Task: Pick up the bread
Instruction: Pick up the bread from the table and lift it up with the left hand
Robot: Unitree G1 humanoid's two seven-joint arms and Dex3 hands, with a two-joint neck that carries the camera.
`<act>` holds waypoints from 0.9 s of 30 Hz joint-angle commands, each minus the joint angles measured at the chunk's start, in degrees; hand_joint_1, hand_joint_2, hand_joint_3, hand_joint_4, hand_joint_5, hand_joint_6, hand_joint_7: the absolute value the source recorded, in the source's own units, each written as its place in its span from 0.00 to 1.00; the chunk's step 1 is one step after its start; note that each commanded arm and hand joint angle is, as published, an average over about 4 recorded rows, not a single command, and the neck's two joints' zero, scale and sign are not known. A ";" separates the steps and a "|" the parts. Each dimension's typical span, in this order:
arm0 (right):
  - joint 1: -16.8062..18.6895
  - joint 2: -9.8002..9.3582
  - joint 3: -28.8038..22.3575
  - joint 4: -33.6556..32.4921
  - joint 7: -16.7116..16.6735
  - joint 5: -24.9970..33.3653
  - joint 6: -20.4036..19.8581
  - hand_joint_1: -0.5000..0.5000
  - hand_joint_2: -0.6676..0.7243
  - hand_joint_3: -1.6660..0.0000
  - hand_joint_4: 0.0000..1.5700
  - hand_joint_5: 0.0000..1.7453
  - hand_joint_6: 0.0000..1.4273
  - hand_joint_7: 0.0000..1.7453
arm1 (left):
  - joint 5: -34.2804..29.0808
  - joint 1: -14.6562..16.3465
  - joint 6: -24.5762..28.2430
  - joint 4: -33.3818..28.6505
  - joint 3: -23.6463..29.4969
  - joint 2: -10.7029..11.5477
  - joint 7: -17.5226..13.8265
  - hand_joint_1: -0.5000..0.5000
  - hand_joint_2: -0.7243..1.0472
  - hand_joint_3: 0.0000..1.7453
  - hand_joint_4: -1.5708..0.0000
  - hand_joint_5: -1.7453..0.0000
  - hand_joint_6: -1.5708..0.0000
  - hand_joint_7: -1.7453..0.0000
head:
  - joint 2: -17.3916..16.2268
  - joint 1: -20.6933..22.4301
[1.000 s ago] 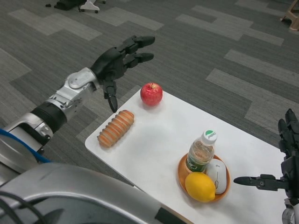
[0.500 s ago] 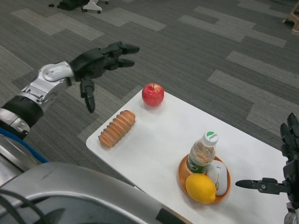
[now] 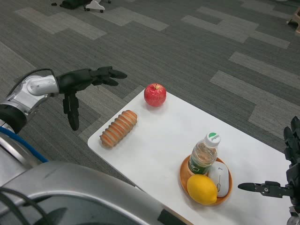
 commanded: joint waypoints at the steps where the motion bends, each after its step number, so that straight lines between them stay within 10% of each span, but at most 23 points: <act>1: -0.99 -0.29 0.44 0.80 0.04 0.18 -0.11 0.30 0.50 1.00 0.00 0.00 0.00 0.00 | 1.16 2.37 -3.40 1.84 -4.03 2.84 -0.58 1.00 0.30 0.05 0.99 0.63 0.98 0.68 | -0.18 0.55; 27: -0.99 0.15 0.96 1.72 0.04 0.18 -0.11 0.32 0.50 1.00 0.00 0.00 0.00 0.00 | 3.23 -0.27 -2.92 6.81 -20.77 3.63 -4.41 1.00 0.25 0.05 1.00 0.63 1.00 0.68 | -1.51 1.37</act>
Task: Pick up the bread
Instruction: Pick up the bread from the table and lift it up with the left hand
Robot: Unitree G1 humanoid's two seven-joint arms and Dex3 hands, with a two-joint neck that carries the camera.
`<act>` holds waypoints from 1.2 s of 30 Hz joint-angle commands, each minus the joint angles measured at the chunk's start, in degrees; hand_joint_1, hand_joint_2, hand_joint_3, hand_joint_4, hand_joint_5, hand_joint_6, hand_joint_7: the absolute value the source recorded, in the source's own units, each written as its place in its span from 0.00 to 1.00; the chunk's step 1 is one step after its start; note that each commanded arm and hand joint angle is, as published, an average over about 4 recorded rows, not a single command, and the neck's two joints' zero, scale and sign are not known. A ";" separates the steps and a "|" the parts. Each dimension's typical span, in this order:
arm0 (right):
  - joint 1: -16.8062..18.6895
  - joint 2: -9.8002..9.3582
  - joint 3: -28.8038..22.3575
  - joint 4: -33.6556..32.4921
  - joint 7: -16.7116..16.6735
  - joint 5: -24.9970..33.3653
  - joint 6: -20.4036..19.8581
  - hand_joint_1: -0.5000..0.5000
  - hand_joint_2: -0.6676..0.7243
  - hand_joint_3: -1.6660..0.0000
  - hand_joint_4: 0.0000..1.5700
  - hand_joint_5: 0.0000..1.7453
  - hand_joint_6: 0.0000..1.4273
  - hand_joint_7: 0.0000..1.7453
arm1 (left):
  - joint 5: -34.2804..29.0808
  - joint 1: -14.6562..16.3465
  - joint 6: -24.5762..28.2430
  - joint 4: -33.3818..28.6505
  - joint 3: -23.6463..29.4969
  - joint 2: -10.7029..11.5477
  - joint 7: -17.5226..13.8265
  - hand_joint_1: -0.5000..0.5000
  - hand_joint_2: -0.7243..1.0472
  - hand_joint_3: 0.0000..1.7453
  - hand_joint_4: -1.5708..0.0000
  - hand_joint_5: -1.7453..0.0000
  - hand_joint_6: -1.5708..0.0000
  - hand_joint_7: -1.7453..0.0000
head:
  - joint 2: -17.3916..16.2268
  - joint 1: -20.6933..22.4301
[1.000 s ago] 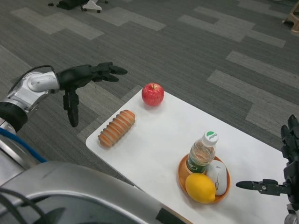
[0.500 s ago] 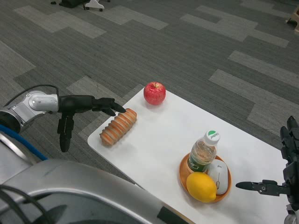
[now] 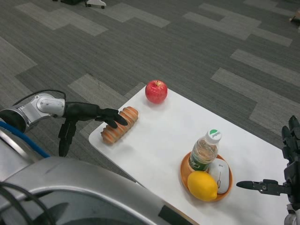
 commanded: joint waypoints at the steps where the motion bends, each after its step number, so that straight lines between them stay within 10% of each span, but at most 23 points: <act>1: -0.78 -0.04 0.04 0.47 0.05 0.18 -0.13 0.33 0.50 1.00 0.00 0.00 0.00 0.00 | 1.31 -1.30 0.50 1.49 -1.27 -0.13 -0.44 1.00 0.25 0.05 1.00 0.65 1.00 0.68 | -0.17 -0.20; 36: -0.76 0.04 0.15 0.32 0.05 0.18 -0.13 0.31 0.50 1.00 0.00 0.00 0.00 0.00 | 1.92 -15.27 0.30 10.48 -16.69 -6.04 -0.33 1.00 0.25 0.05 1.00 0.65 1.00 0.68 | -1.18 -0.96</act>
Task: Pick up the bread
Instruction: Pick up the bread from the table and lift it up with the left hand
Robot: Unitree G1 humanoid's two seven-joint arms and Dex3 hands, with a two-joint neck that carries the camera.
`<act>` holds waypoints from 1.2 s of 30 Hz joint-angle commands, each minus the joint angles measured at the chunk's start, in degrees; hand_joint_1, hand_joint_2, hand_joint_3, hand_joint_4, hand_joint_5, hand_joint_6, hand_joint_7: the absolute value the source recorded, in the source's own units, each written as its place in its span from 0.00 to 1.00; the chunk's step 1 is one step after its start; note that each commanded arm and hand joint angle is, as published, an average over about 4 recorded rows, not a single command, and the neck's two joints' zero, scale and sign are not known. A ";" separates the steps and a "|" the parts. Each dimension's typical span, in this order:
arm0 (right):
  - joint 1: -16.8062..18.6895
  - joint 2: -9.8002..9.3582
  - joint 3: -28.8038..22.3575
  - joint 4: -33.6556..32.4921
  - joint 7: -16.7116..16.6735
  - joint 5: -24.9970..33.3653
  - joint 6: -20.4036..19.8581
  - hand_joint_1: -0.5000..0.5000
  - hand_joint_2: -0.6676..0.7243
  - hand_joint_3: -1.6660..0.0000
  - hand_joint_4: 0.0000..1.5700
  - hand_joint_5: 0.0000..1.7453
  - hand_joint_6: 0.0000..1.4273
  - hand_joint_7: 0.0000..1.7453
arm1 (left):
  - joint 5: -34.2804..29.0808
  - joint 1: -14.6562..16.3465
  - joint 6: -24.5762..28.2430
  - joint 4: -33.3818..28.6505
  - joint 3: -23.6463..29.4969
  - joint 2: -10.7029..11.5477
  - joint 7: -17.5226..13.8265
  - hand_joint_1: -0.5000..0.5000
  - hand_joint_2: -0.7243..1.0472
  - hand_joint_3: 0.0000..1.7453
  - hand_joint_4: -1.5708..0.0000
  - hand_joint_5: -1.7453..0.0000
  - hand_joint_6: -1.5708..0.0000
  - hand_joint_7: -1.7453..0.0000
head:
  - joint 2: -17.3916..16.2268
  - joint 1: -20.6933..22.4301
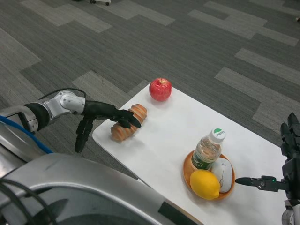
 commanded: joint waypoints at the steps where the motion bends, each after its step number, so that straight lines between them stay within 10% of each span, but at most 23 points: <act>1: -0.73 -0.18 -0.02 0.24 0.05 0.18 -0.17 0.31 0.50 1.00 0.00 0.00 0.00 0.00 | 0.73 -1.64 0.67 1.25 -3.25 -2.03 -0.50 1.00 0.25 0.05 1.00 0.65 1.00 0.68 | -0.18 -0.29; 27: -0.73 0.34 0.18 0.54 0.05 0.22 -0.15 0.33 0.50 1.00 0.00 0.00 0.00 0.00 | -1.89 -12.17 3.24 4.81 -14.54 -13.30 0.64 1.00 0.23 0.05 1.00 0.65 1.00 0.68 | -0.80 0.03; 36: -0.73 0.17 0.18 0.65 0.05 0.27 -0.15 0.31 0.50 1.00 0.00 0.00 0.00 0.00 | -2.81 -12.87 3.66 4.59 -14.08 -13.32 0.64 1.00 0.25 0.05 1.00 0.65 1.00 0.68 | -0.78 0.05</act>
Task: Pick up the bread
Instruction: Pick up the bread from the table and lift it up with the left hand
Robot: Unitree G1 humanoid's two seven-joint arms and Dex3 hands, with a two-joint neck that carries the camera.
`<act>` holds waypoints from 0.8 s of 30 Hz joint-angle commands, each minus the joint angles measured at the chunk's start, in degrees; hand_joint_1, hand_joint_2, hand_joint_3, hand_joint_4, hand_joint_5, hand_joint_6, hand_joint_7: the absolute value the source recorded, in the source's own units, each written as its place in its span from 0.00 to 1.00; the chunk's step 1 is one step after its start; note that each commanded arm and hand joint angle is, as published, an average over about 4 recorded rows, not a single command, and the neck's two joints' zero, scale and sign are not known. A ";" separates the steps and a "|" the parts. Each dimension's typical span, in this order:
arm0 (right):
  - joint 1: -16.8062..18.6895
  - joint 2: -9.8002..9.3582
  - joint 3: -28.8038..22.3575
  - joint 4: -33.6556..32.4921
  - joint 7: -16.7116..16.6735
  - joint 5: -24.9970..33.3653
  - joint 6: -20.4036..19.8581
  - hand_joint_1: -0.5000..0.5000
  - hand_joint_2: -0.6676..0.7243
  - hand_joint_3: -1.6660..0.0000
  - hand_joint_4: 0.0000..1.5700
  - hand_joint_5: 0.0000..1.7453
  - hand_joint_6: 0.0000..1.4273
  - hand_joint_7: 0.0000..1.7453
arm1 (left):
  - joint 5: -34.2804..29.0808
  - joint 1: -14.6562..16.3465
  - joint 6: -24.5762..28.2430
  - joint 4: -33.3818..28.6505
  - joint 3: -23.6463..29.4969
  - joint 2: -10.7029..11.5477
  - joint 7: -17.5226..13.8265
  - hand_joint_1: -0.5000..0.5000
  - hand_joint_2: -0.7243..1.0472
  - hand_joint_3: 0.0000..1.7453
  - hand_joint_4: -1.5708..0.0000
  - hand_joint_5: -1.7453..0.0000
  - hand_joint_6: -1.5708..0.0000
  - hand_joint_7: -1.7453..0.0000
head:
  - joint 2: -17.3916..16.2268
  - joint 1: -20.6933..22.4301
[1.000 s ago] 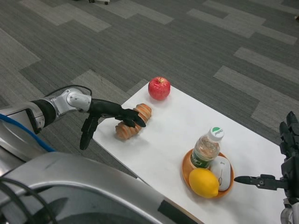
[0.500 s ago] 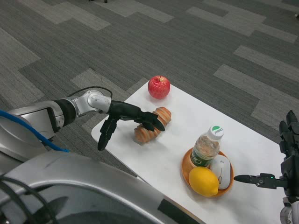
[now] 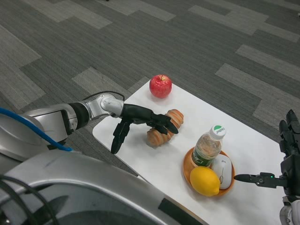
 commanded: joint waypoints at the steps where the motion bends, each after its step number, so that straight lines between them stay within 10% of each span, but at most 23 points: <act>1: -0.72 -0.02 -0.11 0.40 0.05 0.26 -0.15 0.32 0.50 1.00 0.00 0.00 0.00 0.00 | 0.17 0.48 1.25 0.30 -0.91 -0.91 -0.93 1.00 0.25 0.05 1.00 0.65 1.00 0.68 | 0.00 0.00; 24: -0.54 0.16 -0.48 0.25 0.05 0.26 -0.24 0.30 0.50 1.00 0.00 0.00 0.00 0.00 | -0.33 2.72 0.59 -5.61 9.66 1.93 -1.20 1.00 0.30 0.05 1.00 0.65 1.00 0.68 | 0.61 -2.17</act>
